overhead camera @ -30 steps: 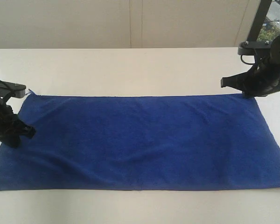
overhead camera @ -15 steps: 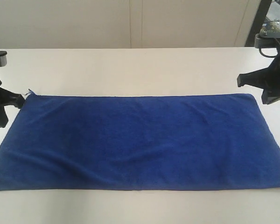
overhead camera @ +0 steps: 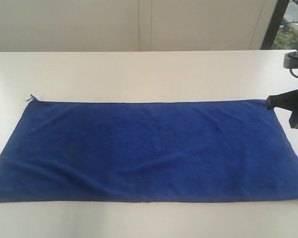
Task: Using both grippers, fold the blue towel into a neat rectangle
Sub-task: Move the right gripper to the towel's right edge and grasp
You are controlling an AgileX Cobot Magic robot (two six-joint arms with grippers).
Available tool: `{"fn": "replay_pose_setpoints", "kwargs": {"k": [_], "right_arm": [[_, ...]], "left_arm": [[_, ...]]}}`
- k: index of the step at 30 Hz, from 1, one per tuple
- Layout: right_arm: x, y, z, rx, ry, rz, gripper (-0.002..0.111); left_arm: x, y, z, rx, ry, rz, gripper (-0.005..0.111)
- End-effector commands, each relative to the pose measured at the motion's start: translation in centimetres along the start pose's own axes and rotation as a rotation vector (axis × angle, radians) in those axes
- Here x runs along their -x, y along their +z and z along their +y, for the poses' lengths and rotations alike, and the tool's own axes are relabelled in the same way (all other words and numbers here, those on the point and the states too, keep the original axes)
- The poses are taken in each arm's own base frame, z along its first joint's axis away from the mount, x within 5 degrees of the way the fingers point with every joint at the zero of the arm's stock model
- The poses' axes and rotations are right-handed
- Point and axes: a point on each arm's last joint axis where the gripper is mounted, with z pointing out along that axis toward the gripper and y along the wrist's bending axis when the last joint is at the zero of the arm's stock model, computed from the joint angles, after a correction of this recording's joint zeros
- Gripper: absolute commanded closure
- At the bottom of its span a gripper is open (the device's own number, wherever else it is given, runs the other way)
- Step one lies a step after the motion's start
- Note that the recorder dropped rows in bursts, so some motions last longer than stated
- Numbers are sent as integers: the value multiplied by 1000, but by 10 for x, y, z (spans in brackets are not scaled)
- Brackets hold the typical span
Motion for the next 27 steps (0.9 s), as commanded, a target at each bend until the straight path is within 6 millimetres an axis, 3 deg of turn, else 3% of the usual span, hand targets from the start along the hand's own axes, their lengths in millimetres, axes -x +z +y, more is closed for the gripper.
{"fn": "replay_pose_setpoints", "kwargs": {"k": [1, 7, 12, 22, 27], "right_arm": [[1, 3, -10, -9, 2, -45, 108], [2, 19, -11, -11, -5, -53, 108], [3, 37, -12, -11, -6, -34, 107], [5, 62, -13, -13, -5, -36, 71], [3, 75, -13, -11, -4, -10, 68]], "left_arm": [[-16, -3, -2, -21, -60, 10, 107], [-12, 3, -18, -188, -93, -71, 107], [-2, 6, -19, -208, -121, -137, 107], [0, 6, -16, -172, -103, -165, 107], [1, 6, -16, -171, -103, -173, 107]]}}
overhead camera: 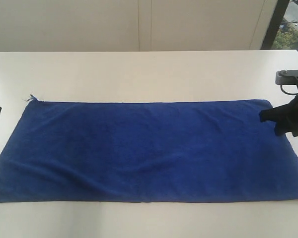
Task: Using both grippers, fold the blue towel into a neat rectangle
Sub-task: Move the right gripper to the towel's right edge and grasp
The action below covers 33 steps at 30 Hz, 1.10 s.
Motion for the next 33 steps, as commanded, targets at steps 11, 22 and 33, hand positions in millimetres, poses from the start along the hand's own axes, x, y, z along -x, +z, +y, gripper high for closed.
{"fn": "replay_pose_setpoints", "kwargs": {"k": [11, 22, 33], "right_arm": [[-5, 16, -2, 2, -2, 30, 68], [-8, 20, -1, 5, -2, 60, 88], [-6, 19, -20, -62, 32, 43, 108]], "left_arm": [[4, 0, 1, 3, -1, -53, 107], [4, 0, 1, 4, -1, -61, 107], [4, 0, 1, 4, -1, -61, 107]]}}
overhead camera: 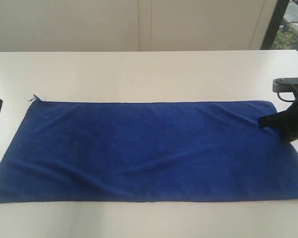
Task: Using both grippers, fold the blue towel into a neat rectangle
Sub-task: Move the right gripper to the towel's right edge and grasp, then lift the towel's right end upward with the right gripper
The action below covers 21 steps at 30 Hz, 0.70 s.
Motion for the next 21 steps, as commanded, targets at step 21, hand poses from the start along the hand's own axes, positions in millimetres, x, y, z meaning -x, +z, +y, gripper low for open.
{"fn": "replay_pose_setpoints", "kwargs": {"k": [21], "right_arm": [[18, -38, -54, -107, 163, -100, 108]], "left_arm": [[-2, 0, 1, 0, -1, 8, 107]]}}
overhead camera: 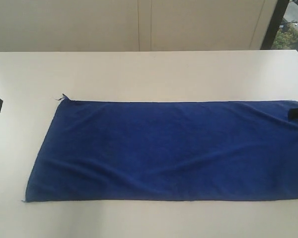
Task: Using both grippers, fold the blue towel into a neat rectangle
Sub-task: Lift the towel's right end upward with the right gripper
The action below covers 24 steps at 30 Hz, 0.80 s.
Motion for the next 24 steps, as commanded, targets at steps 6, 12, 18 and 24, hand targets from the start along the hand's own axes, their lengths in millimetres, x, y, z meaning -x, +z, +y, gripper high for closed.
{"fn": "replay_pose_setpoints", "kwargs": {"k": [6, 12, 18, 24], "right_arm": [[21, -94, 35, 76, -13, -154, 108], [18, -141, 90, 149, -173, -189, 108], [15, -181, 153, 263, -323, -251, 108], [7, -216, 198, 366, -441, -300, 108]], "left_arm": [[-2, 0, 1, 0, -1, 8, 107], [-2, 0, 1, 0, -1, 8, 107], [-2, 0, 1, 0, -1, 8, 107], [-2, 0, 1, 0, -1, 8, 107]]}}
